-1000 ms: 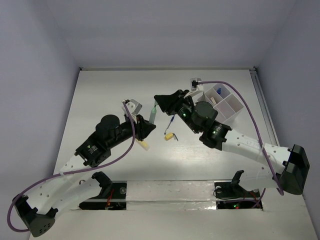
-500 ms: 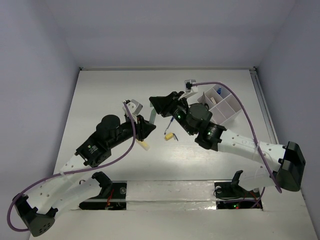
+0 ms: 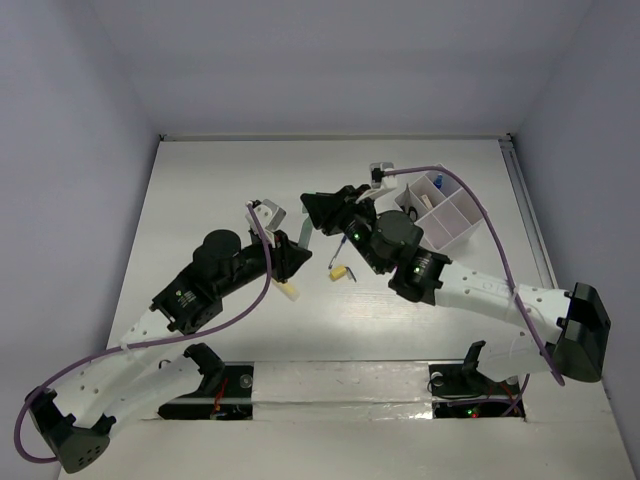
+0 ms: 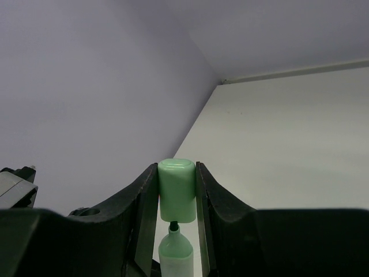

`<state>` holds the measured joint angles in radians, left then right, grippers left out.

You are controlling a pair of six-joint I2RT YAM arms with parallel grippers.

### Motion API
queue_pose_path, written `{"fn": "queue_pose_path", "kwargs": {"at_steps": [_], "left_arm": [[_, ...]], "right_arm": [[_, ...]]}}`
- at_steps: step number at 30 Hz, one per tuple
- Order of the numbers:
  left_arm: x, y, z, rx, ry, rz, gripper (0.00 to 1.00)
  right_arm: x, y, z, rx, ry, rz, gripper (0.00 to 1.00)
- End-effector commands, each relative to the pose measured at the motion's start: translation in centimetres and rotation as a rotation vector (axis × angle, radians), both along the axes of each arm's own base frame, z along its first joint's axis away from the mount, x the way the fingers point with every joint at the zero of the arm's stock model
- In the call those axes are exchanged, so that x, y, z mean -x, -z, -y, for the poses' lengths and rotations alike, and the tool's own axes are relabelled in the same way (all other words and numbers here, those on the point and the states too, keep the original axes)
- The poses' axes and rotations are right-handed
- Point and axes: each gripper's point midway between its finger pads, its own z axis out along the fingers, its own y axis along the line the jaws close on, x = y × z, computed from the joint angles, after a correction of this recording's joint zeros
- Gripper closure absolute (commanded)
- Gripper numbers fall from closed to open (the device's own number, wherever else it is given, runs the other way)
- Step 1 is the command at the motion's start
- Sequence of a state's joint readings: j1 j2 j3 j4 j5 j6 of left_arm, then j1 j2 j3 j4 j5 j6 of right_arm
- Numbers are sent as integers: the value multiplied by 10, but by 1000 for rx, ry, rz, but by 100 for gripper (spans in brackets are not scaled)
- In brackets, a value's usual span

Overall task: Sort the stationery into containers
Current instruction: Close the pen cap on the pen.

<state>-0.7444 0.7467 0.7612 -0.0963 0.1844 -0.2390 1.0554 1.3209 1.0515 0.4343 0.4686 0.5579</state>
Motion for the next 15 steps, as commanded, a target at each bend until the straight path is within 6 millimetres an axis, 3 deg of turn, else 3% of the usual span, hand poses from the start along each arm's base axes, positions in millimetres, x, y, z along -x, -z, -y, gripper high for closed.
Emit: {"fn": "queue_pose_path", "kwargs": {"at_steps": [1,10,15], "left_arm": [[-5,-16,-2,36,-18,52,100],[-7,-11,0,20,-19,36,100],[-6,-17,-4,35,-31,55,100]], "right_arm": [[4,-38,18,-80,52,65,97],[4,-48,14,-59,42,82,97],[2,-27,10,-40,37,50,97]]}}
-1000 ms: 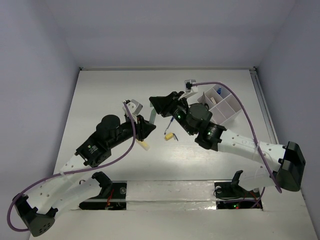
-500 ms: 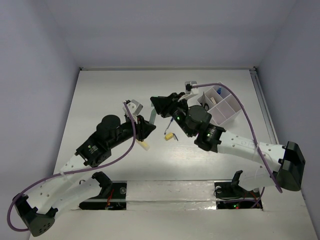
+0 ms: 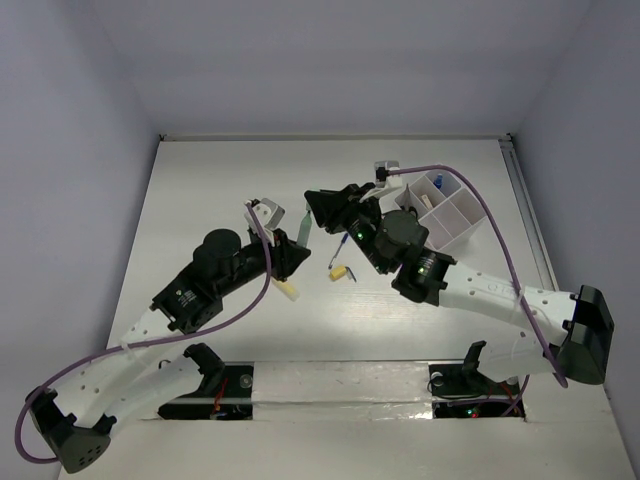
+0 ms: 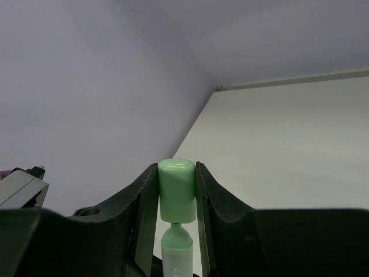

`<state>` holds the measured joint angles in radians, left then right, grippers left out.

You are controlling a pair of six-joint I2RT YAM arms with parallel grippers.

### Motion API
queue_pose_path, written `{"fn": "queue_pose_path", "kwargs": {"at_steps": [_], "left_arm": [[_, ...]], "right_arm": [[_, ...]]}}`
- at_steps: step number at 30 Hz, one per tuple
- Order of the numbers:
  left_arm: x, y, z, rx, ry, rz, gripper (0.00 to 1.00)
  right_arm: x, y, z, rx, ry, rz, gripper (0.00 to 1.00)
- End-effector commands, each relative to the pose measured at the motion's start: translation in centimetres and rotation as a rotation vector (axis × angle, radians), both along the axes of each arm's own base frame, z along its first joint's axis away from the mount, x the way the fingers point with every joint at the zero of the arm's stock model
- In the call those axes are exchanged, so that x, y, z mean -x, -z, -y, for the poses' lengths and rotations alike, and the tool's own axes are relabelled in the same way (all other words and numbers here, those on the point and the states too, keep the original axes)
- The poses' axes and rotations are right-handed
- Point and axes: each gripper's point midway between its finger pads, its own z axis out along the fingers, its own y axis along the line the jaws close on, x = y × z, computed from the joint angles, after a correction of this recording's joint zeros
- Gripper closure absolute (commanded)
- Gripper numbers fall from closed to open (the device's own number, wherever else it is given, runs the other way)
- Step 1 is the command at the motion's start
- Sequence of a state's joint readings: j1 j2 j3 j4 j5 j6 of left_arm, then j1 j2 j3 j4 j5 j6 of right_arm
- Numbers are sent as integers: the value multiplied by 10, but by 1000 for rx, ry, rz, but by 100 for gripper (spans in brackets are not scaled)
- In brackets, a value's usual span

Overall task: Sort the stationery into containers
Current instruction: Close the pen cap on the pen.

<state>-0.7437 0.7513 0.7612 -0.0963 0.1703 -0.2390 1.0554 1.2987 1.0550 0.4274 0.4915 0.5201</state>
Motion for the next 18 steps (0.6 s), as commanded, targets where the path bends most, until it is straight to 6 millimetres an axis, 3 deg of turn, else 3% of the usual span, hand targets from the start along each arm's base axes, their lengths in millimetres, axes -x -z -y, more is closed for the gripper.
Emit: {"fn": "queue_pose_path", "kwargs": {"at_steps": [1,8,18], "left_arm": [[-3,-18,-3,41,-17,56,100],[-4,-18,-3,41,-23,58,100],[-6,-20,-7,45,-46,64,100]], "right_arm": [[2,-15,0,-47,9,19,97],[2,-5,-5,-38,-6,6,97],[18,9,-22,-54,-54,-12,97]]}}
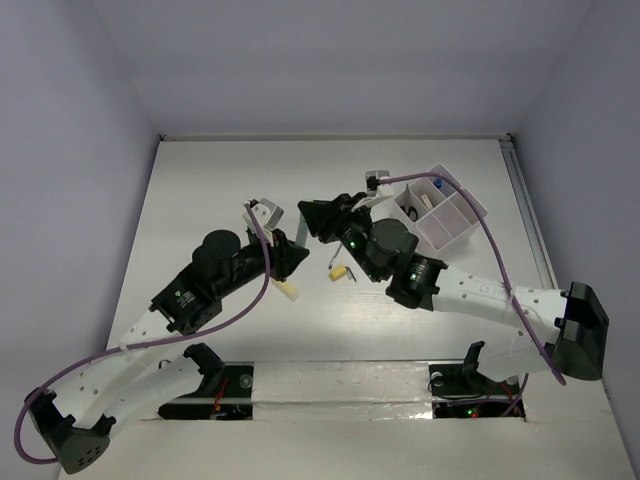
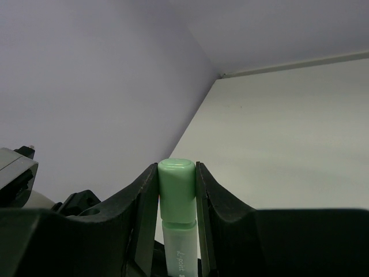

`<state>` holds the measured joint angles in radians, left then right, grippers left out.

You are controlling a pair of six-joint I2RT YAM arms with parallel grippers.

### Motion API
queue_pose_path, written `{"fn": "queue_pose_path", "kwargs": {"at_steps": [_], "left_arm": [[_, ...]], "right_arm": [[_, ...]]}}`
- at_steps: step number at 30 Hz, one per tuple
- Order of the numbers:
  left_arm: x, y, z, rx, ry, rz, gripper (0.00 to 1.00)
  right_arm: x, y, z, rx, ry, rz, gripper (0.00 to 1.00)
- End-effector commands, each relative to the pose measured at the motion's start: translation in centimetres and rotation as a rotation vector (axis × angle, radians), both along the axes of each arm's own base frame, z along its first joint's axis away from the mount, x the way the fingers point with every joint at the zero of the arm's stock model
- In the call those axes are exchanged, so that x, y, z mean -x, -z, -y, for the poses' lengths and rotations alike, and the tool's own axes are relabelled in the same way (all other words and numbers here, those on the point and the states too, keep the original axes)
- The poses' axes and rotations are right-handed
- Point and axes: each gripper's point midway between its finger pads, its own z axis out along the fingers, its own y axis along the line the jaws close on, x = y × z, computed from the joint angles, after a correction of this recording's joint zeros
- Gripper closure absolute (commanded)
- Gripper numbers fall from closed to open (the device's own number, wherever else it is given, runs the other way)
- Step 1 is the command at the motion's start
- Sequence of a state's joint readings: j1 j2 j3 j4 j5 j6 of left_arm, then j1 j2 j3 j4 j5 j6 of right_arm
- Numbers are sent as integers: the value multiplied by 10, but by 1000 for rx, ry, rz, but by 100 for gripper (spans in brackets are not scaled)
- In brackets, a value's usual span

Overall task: Sort the stationery into containers
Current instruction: Close the pen cap on the pen.

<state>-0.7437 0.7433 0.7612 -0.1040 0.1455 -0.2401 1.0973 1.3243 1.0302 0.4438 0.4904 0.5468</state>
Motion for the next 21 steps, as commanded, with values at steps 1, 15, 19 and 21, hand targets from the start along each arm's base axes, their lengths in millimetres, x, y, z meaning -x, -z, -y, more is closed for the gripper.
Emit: {"fn": "queue_pose_path", "kwargs": {"at_steps": [1,15,19,21], "left_arm": [[-4,-21,-3,49,-25,64,100],[-5,-35,-11,89,-49,97,100],[-3,-43,-7,125,-26,99,100],[2,-46,-3,143,4,92,100]], "right_arm": [[5,-7,-5,-61,-6,14,97],[30,12,-17,-104,-75,17,100],[36,20,-25,-65,-68,42,100],[42,20,-29,-82,-92,52,100]]}}
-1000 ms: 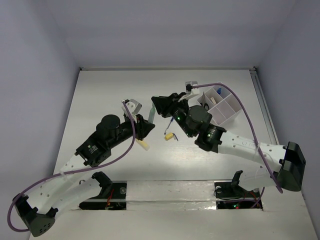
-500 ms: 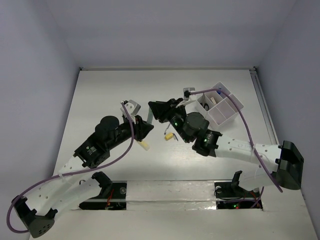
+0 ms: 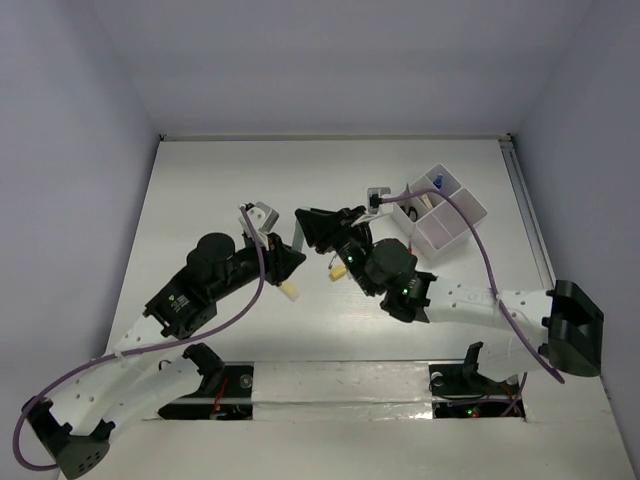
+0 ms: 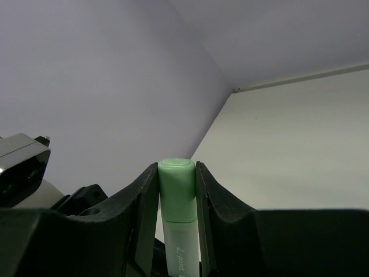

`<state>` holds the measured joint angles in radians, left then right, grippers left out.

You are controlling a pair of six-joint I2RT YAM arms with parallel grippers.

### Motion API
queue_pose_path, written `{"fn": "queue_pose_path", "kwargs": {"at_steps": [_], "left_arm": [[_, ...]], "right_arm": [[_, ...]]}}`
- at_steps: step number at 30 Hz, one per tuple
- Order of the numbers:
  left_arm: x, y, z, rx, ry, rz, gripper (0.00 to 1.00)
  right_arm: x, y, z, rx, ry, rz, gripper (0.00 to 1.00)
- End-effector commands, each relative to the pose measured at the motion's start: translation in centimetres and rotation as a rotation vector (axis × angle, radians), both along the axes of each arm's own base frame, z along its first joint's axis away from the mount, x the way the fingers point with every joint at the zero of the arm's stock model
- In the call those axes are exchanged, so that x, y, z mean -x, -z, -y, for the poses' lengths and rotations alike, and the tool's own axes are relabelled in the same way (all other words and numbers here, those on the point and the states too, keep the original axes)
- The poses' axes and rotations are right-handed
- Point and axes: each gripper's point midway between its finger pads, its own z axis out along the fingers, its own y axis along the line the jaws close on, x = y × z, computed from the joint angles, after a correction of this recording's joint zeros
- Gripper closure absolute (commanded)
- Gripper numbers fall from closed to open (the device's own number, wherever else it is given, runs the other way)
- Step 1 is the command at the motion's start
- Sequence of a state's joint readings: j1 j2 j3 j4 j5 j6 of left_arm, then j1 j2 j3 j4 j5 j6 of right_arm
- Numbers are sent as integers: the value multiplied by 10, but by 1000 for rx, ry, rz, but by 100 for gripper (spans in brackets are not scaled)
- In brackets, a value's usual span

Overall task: Sort the stationery into containers
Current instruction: Close the pen cap on the pen, then place the pen in the storage box.

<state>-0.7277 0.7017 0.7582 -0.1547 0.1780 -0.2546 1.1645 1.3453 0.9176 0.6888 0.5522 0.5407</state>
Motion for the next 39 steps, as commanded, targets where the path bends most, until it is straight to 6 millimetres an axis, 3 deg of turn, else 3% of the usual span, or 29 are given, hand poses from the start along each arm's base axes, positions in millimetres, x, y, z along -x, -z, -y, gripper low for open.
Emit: {"fn": "queue_pose_path", "kwargs": {"at_steps": [1,8,14,20,24,30,33,34,37,39], "left_arm": [[-7,-54,5,156,-6,132,100],[-3,-75,1,179,-1,174,100],[-6,-105,-8,175,-40,235,100],[-15,-134,-4,171,-50,267,100],[-20,-154,-3,174,-58,302,100],[-24,-176,-6,186,-87,336,100],[-21,-167,0,192,-50,306,100],[-22,-154,3,177,-43,279,100],[-22,-118,7,143,-31,210,100],[-20,-93,7,123,-28,166,89]], "right_arm": [[25,16,-23,21,-97,13,100],[36,34,-31,47,-173,-43,100],[62,75,-41,128,-308,-154,100],[93,134,-54,176,-398,-266,100],[115,153,-64,198,-446,-300,100],[129,170,-63,200,-441,-328,100],[119,159,-52,195,-378,-297,100],[114,151,-49,192,-347,-281,100],[83,120,-25,196,-205,-225,100],[52,106,-5,203,-95,-197,100]]}}
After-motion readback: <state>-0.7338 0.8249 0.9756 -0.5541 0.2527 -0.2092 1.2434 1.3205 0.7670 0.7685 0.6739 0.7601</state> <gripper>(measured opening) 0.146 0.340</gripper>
